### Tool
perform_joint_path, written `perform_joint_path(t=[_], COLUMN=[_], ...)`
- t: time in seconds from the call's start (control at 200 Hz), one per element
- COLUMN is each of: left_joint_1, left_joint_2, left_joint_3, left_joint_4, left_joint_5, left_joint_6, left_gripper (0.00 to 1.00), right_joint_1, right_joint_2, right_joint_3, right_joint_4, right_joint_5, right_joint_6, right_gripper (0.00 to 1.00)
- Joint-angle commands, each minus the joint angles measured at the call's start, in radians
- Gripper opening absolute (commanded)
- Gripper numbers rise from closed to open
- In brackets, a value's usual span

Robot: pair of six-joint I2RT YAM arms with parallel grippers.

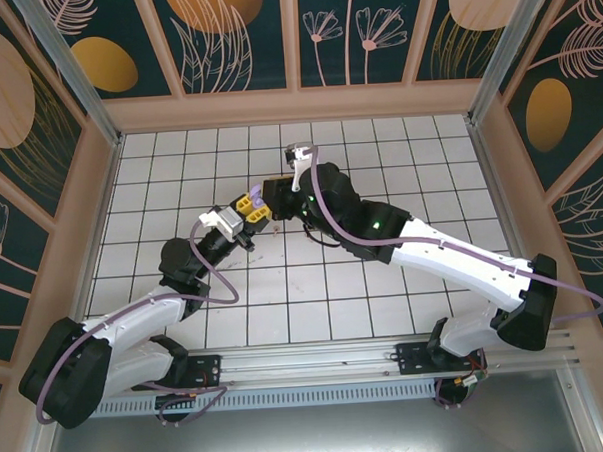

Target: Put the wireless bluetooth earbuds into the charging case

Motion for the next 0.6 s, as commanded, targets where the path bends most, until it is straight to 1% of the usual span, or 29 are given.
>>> perform_joint_path(t=[0.0,0.385,0.596], left_joint_1=[-0.006,-0.006,-0.006], left_joint_2=[-0.006,-0.006,-0.006], left_joint_3=[0.034,0.038,0.038], left_joint_4=[0.047,0.044,0.047], left_joint_5=[0.018,0.021,0.019], left_joint_6=[-0.017,-0.020,-0.027], left_gripper=[0.00,0.00,0.00], right_joint_1=[0.010,0.010,0.021], right_joint_2=[0.013,0.033,0.037], right_joint_3=[-0.018,-0.045,-0.072], right_joint_4=[0.038,0.047,0.061], right_joint_5=[0.003,0.008,0.048], right_joint_6=[0.012,0.013,-0.003], right_gripper=[0.15,0.14,0.14])
